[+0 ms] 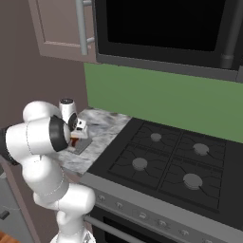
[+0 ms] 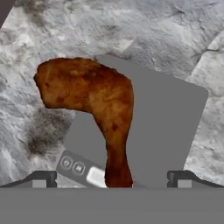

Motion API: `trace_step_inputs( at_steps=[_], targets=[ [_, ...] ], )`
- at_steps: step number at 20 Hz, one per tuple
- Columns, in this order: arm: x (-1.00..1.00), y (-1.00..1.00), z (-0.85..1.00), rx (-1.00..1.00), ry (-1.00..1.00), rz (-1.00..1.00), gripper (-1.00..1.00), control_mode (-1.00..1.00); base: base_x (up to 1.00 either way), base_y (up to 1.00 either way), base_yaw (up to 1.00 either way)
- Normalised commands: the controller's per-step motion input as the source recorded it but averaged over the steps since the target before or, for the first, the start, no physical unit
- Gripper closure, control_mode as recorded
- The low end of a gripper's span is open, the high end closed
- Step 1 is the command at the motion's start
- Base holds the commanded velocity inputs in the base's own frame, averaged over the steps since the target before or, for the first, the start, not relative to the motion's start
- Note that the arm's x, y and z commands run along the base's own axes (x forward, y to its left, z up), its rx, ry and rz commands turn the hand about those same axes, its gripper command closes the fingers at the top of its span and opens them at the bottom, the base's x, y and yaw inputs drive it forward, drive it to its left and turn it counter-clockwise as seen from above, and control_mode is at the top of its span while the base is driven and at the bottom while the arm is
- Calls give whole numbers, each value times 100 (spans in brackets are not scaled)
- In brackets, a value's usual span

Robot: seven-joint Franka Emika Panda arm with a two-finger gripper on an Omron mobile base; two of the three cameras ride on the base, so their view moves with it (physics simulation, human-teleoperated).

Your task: Take the chicken drumstick from the fridge and place it on the digital scale on the counter by the fridge. Wait a few seconds for a reading, then move it to the plate on the dining counter.

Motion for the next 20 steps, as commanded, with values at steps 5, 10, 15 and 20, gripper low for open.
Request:
trace_step_inputs(
  at_steps=[5, 10, 15, 20],
  targets=[
    [3, 6, -40, 0, 0, 0, -100, -100, 0, 0, 0],
    [8, 0, -4, 0, 0, 0, -100, -100, 0, 0, 0],
    [10, 0, -3, 0, 0, 0, -100, -100, 0, 0, 0],
    [4, 0, -19, 0, 0, 0, -100, -100, 0, 0, 0]
  ],
)
